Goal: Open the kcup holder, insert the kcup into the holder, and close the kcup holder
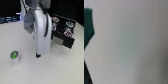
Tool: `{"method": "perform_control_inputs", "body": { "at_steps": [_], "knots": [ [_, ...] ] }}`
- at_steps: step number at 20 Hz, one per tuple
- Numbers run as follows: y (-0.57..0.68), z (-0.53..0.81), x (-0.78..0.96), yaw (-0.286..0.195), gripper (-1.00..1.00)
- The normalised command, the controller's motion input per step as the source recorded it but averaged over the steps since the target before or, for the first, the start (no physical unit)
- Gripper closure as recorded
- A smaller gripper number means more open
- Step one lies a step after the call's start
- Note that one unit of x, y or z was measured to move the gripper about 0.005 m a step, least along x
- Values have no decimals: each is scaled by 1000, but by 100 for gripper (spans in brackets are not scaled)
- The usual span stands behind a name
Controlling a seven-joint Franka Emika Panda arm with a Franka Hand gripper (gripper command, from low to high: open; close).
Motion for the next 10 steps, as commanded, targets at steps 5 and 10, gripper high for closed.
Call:
{"method": "perform_control_inputs", "body": {
  "at_steps": [5,10],
  "knots": [
    [-515,-13,-311,-251,-100],
    [-520,-93,-300,-254,-100]
  ]
}}
